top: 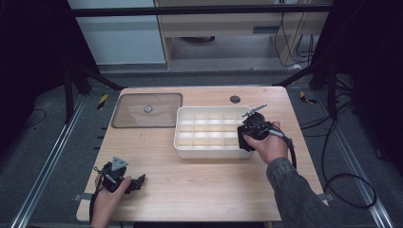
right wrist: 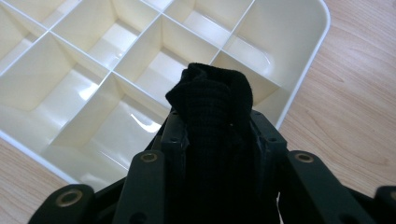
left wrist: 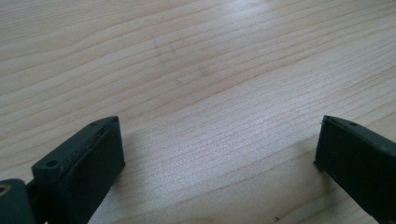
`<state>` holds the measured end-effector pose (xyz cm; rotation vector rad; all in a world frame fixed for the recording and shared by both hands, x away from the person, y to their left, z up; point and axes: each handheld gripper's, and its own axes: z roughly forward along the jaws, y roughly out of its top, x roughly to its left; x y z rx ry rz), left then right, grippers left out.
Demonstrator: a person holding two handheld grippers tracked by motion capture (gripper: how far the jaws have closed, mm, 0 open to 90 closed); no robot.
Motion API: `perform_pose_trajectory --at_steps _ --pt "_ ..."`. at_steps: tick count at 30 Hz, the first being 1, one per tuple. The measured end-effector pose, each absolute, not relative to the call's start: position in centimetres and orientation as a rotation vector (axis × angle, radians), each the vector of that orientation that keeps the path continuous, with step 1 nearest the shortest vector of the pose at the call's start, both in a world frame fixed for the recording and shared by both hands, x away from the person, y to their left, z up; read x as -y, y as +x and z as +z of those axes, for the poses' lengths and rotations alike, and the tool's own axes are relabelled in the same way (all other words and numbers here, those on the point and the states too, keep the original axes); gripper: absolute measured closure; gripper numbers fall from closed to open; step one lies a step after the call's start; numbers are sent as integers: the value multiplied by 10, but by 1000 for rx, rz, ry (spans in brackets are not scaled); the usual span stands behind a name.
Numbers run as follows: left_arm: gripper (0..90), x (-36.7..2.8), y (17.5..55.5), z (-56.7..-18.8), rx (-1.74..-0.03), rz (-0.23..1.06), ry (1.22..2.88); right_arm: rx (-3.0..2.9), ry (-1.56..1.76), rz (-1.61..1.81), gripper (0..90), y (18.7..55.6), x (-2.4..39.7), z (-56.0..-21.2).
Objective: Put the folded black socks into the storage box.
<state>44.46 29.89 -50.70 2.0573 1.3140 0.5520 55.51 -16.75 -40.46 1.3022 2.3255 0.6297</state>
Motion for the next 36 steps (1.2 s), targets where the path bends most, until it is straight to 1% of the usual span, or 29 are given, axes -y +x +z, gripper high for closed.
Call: perform_pose_trajectory --at_steps 36 --pt "0 -299 446 -507 -1309 553 2067 -2356 1316 559 652 556 162 -419"
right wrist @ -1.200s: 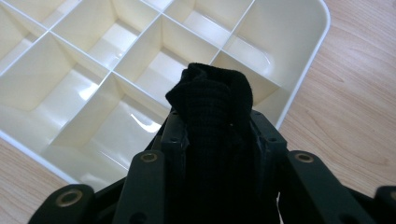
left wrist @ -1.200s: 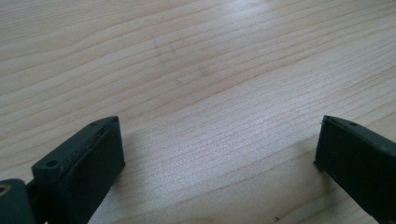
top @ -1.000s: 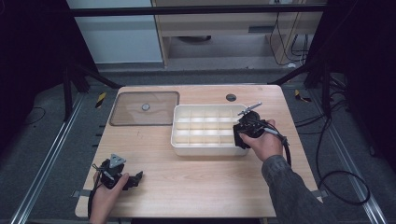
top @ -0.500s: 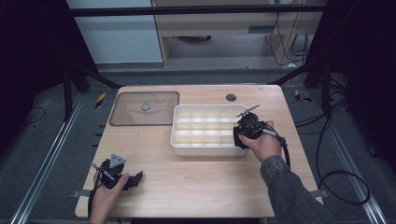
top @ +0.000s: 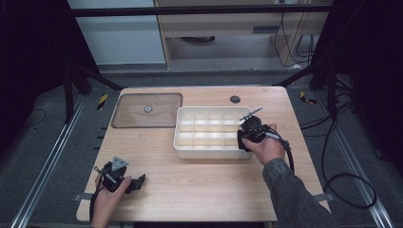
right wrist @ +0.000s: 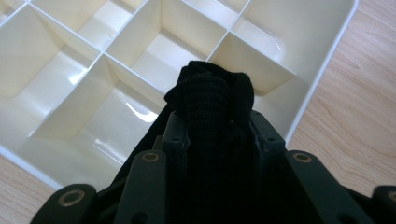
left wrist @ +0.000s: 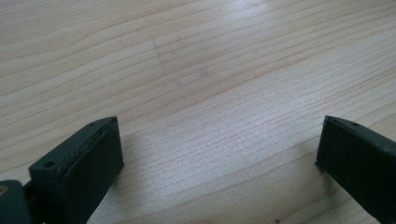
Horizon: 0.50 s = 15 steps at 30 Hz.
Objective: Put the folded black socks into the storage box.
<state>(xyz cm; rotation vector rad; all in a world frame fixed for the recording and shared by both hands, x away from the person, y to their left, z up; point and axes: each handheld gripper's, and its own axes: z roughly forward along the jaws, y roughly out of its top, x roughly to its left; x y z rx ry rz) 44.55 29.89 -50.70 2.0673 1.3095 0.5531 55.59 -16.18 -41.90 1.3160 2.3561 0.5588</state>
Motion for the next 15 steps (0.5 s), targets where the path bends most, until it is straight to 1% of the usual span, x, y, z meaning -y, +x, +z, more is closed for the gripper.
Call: perform_pose_trajectory --at_steps 15 --pt "0 -299 446 -507 -1311 554 2067 -2359 1310 562 656 556 163 -424"
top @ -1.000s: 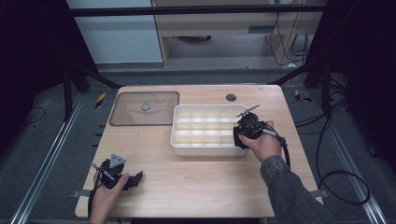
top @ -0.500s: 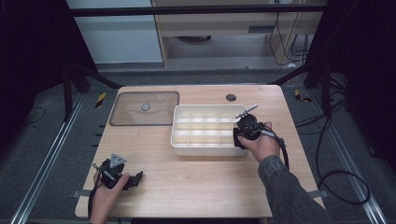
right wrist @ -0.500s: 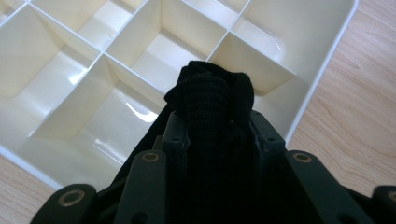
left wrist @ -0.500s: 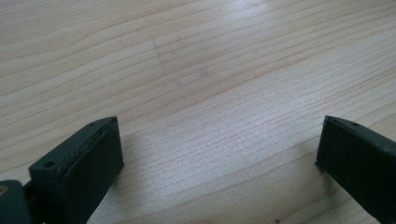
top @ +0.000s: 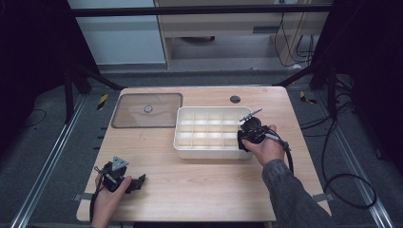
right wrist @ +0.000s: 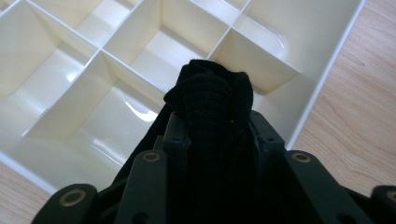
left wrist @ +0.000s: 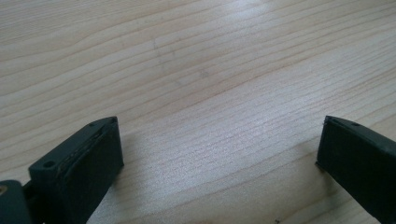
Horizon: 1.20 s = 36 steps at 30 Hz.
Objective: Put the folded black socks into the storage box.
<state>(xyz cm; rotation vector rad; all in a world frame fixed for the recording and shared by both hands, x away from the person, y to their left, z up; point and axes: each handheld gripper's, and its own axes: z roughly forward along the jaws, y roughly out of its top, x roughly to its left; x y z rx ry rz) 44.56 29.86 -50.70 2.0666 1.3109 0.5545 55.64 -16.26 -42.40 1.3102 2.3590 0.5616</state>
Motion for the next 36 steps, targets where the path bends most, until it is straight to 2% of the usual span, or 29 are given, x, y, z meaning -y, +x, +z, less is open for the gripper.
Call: perform_pose_trajectory --at_steps 7,15,23,36 --pt "0 -299 446 -507 -1311 554 2065 -2361 1324 577 649 559 165 -423" --pt "0 -299 446 -507 -1311 554 2065 -2343 1337 611 596 557 166 -419" --pt "0 -299 445 -507 -1310 554 2066 -2352 1327 617 468 550 167 -414" --pt "0 -298 445 -507 -1312 554 2065 -2346 1325 623 349 539 167 -405"
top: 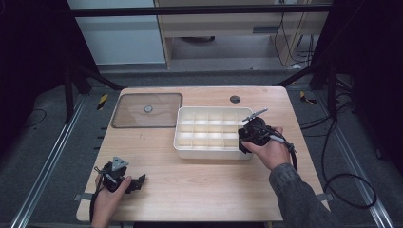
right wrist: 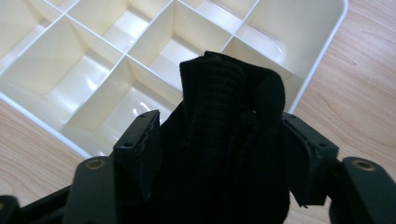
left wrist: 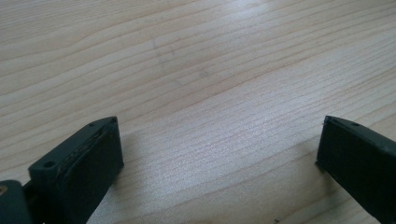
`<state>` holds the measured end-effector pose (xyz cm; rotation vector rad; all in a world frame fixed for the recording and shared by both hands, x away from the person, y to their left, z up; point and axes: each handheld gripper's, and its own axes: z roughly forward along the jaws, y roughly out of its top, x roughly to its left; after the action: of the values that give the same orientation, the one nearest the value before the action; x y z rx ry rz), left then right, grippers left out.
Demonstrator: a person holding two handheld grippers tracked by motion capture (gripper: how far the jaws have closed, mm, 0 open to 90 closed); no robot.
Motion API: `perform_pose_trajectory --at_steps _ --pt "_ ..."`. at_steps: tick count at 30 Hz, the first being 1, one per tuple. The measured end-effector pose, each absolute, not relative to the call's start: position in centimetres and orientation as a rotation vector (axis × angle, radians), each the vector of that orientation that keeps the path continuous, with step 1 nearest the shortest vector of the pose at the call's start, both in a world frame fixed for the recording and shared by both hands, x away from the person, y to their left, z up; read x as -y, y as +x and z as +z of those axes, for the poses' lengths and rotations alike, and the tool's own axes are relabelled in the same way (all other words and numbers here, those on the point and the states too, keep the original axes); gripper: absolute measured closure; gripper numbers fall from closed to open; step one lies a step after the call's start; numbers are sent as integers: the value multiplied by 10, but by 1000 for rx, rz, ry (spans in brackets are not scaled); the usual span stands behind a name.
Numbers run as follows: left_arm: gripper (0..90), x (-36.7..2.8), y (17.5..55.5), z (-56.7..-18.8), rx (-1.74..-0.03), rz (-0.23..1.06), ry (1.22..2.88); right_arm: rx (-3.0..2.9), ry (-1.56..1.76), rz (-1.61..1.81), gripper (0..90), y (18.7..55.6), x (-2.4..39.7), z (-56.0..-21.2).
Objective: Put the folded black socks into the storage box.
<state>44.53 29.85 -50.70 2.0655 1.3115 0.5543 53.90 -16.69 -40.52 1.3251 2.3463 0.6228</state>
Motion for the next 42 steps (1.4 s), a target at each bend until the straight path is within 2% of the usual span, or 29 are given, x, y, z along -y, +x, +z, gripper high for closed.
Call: perform_pose_trajectory --at_steps 1,5,9,32,42 --pt "0 -298 445 -507 -1311 555 2066 -2347 1328 626 365 539 167 -405" --pt "0 -298 445 -507 -1312 555 2066 -2360 1295 601 605 540 166 -406" --pt "0 -298 445 -507 -1313 556 2066 -2376 1292 578 669 542 165 -410" --pt "0 -297 445 -507 -1307 555 2075 -2389 1220 526 691 549 164 -423" --pt "0 -297 445 -507 -1306 554 2075 -2359 1278 629 628 549 171 -419"
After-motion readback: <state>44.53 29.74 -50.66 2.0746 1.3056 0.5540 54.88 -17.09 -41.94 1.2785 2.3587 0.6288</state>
